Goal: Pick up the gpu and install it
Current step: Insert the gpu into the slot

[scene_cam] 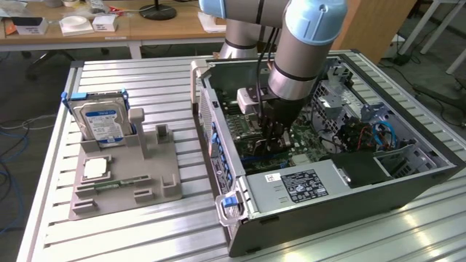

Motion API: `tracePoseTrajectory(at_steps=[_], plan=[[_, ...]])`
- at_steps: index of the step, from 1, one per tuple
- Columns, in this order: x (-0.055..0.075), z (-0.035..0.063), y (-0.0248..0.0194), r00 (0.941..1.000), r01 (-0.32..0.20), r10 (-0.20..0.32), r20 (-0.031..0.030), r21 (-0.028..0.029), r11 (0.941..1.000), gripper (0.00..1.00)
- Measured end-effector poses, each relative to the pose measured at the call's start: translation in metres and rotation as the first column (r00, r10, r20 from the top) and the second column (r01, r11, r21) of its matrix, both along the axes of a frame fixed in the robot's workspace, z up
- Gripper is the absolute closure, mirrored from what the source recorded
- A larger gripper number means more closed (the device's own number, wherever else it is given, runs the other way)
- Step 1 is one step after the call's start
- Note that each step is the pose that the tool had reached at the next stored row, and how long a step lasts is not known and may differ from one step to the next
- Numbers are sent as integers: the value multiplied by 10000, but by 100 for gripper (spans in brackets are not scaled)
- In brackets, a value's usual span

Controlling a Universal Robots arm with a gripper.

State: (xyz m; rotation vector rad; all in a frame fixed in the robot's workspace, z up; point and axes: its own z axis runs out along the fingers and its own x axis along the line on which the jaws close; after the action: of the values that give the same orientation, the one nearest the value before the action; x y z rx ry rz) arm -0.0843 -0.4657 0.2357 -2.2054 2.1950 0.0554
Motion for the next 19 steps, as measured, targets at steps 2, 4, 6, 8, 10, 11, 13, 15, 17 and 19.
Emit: tracePoseTrajectory(at_steps=[2, 4, 6, 8, 10, 11, 13, 15, 17, 19], plan=[[0, 7, 1, 10000, -2, 2, -9, -15, 10000, 73], [-2, 9, 1, 10000, -1, 1, -12, -19, 10000, 73], [-2, 9, 1, 10000, 0, 0, -12, -20, 10000, 73], [-2, 9, 1, 10000, -1, 1, -12, -20, 10000, 73], [-4, 3, 1, 10000, 0, 0, -12, -20, 10000, 73], [-4, -3, 1, 10000, 0, 0, -15, -22, 10000, 73], [-5, -13, 1, 10000, 1, -1, -14, -21, 10000, 73], [-5, -16, 1, 10000, 1, -1, -13, -22, 10000, 73], [-4, -18, 1, 10000, 1, -1, -13, -21, 10000, 73], [-4, -18, 1, 10000, 0, 0, -13, -21, 10000, 73]])
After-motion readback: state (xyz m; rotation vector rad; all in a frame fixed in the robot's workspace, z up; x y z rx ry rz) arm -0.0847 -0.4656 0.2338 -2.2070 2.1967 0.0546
